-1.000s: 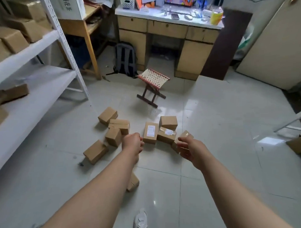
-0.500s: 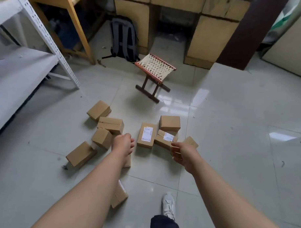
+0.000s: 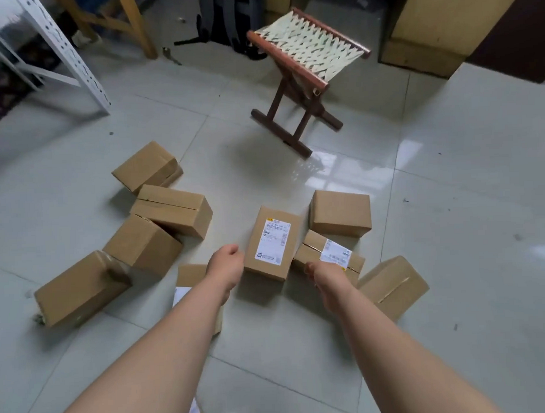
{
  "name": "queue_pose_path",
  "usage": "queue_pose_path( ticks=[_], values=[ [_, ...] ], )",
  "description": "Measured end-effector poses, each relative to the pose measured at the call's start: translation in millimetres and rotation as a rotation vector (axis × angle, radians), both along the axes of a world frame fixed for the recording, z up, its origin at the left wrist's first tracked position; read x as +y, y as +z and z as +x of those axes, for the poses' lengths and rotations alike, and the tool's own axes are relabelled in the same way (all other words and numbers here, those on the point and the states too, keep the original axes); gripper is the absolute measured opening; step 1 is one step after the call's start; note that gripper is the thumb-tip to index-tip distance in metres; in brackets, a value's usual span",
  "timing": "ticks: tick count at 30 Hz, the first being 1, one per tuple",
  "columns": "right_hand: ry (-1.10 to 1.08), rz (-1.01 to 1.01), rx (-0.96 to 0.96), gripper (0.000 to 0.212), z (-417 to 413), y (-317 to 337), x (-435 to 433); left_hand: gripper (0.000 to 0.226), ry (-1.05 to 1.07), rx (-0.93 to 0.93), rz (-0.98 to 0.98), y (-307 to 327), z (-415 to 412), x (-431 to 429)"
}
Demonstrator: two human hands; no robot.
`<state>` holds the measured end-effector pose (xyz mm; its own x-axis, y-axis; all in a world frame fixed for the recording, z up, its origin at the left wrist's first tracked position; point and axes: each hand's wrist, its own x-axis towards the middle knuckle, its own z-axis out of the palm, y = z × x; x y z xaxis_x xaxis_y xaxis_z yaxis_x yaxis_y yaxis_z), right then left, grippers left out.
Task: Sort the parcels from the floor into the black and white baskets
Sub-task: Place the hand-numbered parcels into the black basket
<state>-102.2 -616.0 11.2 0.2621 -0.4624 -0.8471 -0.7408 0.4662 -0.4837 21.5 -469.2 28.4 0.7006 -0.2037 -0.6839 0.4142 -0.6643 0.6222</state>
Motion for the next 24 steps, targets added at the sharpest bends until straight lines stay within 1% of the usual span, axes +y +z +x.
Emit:
queue_pose_path(
  ticks=[2,4,5,7,8,9,11,12,14,15,16,17,18,19,21,23,24],
  values=[
    [0.102,0.014,-0.005,0.018,12.2,-49.3,-4.7,0.045,-0.071,0.0,0.018,-52.0,9.4,-6.5],
    [0.162,0.008,-0.015,0.032,23.8,-90.7,-8.1,0.048,-0.14,0.001,-0.007,-95.7,17.3,-14.4],
    [0.173,-0.004,-0.012,0.034,28.8,-108.9,-9.3,0.048,-0.179,0.004,-0.031,-115.6,20.9,-18.4],
    [0.145,-0.03,-0.018,0.028,36.5,-141.5,-11.0,0.05,-0.258,0.013,-0.068,-149.6,27.7,-24.4],
    [0.106,-0.02,-0.043,0.025,40.4,-154.3,-10.6,0.052,-0.301,0.007,-0.056,-164.1,32.0,-25.9],
    [0.063,0.001,-0.083,0.025,44.5,-165.7,-10.4,0.052,-0.361,-0.024,-0.045,-177.7,36.4,-28.0],
    [-0.012,0.048,-0.166,0.031,53.8,-184.0,-12.4,0.052,-0.481,-0.152,0.0,-199.6,45.2,-30.2],
    [-0.038,0.073,-0.202,0.034,57.8,-188.3,-14.3,0.058,-0.503,-0.202,0.035,-200.8,46.3,-31.1],
    [-0.049,0.125,-0.277,0.041,64.6,-193.2,-14.9,0.084,-0.462,-0.236,0.104,-205.3,47.3,-27.4],
    [-0.034,0.14,-0.309,0.043,66.9,-193.5,-12.7,0.098,-0.416,-0.228,0.112,-204.3,46.3,-24.6],
    [-0.009,0.144,-0.326,0.044,68.6,-192.0,-8.1,0.109,-0.35,-0.173,0.101,-201.4,44.7,-20.9],
    [0.023,0.141,-0.33,0.044,69.9,-190.8,-2.2,0.112,-0.272,-0.122,0.054,-202.2,44.3,-16.9],
    [0.038,0.132,-0.336,0.043,72.0,-189.2,3.9,0.108,-0.197,-0.044,0.008,-202.2,43.1,-12.9],
    [0.035,0.115,-0.35,0.041,74.5,-188.6,7.8,0.1,-0.132,0.028,-0.045,-202.8,42.5,-9.3],
    [-0.007,0.043,-0.363,0.037,80.3,-188.6,8.0,0.075,-0.055,0.128,-0.117,-209.5,45.2,0.2],
    [-0.042,0.001,-0.367,0.028,83.7,-190.4,1.1,0.051,-0.018,0.154,-0.175,-214.2,48.4,7.8],
    [-0.049,0.012,-0.375,0.025,83.4,-191.6,-2.1,0.045,-0.005,0.143,-0.2,-216.3,50.1,11.0]
  ],
)
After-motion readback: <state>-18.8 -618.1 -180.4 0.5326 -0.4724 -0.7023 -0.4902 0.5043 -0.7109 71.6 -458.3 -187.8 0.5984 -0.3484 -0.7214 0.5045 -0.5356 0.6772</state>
